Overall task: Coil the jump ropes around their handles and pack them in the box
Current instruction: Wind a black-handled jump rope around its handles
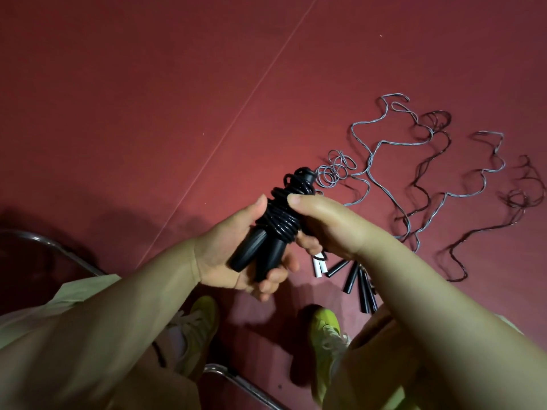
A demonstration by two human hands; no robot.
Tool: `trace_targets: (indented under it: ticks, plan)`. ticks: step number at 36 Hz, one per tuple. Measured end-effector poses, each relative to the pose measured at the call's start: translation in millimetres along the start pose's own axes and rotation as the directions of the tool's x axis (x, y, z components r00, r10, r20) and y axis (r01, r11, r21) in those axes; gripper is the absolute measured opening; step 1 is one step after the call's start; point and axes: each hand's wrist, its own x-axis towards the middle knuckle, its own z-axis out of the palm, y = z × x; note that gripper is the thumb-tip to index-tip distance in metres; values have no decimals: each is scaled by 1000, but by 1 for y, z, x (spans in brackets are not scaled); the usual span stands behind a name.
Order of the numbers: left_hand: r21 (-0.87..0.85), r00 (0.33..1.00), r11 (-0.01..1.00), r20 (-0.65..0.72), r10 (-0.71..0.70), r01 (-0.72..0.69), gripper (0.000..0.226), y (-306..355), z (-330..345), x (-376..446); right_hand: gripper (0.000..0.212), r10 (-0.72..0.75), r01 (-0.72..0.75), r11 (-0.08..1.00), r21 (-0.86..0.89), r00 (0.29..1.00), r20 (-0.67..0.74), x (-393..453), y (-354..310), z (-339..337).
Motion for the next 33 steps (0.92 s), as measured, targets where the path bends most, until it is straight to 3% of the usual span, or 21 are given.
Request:
trace_targets:
  ticks: [5, 9, 15, 21, 31, 33]
  plan:
    - [170, 938, 984, -348, 6, 57, 84, -4, -4, 10, 52, 91, -110, 990, -93, 979, -185, 1, 0, 0]
    - [273, 876, 955, -481, 31, 116, 80, -4, 4, 13, 52, 124, -162, 978, -129, 957, -261, 0, 0, -1]
    - [465, 714, 855, -677, 177, 229, 79, -5, 8, 16, 50, 204, -295, 920, -256, 922, -330, 2, 2, -2]
    - [486, 599, 857, -742, 301, 170, 82, -2, 6, 21, 49, 231, -327, 914, -239, 905, -357, 3, 1, -3]
    - [588, 506, 773, -755, 418, 238, 75, 2, 2, 17, 42, 197, -315, 914, -254, 894, -401, 1, 0, -4]
    - [573, 483, 788, -768, 421, 224, 62, 4, 2, 16, 39, 173, -284, 927, -246, 903, -392, 2, 0, -4]
